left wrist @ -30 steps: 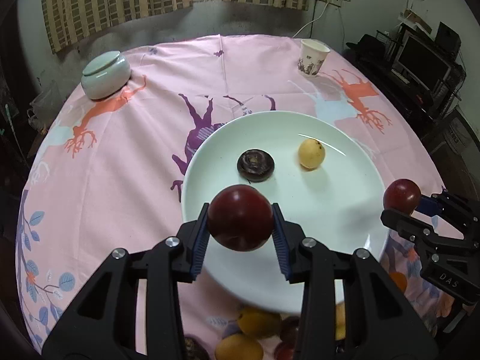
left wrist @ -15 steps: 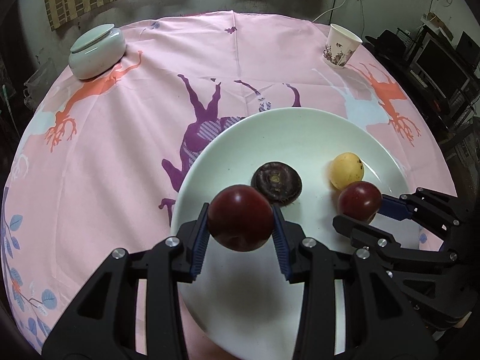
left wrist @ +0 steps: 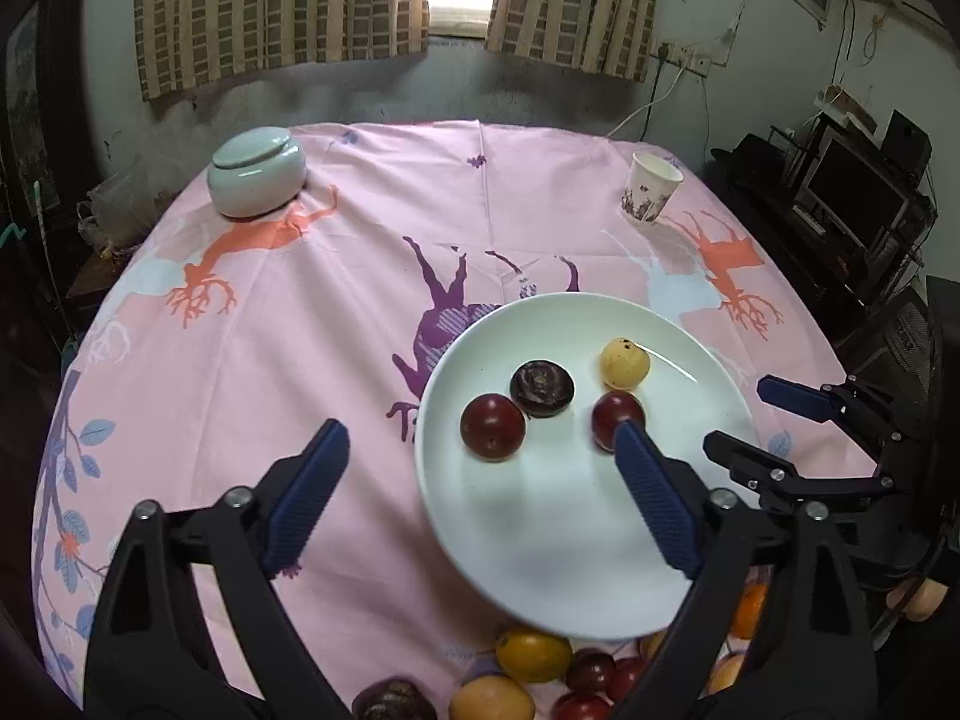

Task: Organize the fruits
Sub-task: 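Carry both red plums onto the white plate and open both tools, then grasp a mangosteen with the left tool while the right tool grasps an orange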

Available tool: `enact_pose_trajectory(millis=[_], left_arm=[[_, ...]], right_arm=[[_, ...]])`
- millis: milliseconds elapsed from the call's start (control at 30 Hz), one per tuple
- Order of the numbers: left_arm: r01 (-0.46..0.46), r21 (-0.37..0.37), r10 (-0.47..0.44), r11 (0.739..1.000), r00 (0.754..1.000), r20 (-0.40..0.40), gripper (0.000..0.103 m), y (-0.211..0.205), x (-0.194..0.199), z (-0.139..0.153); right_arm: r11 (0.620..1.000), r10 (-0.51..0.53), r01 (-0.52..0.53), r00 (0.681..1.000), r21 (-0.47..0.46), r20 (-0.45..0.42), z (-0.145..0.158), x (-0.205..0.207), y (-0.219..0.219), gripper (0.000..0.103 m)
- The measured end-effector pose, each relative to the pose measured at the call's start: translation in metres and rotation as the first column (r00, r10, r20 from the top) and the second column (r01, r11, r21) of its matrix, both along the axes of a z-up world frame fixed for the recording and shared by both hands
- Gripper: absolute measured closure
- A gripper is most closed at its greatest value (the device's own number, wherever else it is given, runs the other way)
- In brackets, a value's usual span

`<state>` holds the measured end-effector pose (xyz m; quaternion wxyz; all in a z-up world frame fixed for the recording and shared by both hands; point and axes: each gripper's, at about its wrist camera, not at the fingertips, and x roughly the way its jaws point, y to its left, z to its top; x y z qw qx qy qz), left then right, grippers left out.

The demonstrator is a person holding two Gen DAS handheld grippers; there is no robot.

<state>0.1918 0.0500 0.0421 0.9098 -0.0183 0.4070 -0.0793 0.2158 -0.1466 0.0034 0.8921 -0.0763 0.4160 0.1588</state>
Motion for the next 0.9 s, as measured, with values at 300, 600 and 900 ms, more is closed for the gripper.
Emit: enact_pose_trajectory(millis=[300, 600, 900], left_arm=[[0.007, 0.02, -0.008, 1.0, 0.999, 0.043, 0.002, 0.007, -0.105, -0.02], [-0.072, 0.018, 0.072, 0.997, 0.997, -0.031, 0.002, 0.04, -0.136, -0.058], [-0.083, -0.023, 0.081, 0.996, 0.996, -0.042, 0.002, 0.049, -0.14, -0.06]], right_arm=[[0.995, -0.087, 0.088, 0.996, 0.042, -0.034, -0.008, -0.096, -0.012, 0.001], [0.982, -0.185, 0.187, 0.979, 0.017, -0.081, -0.039, -0.16, -0.033, 0.001], [0.974, -0.221, 0.224, 0.972, 0.031, -0.077, -0.045, -0.158, -0.042, 0.001]])
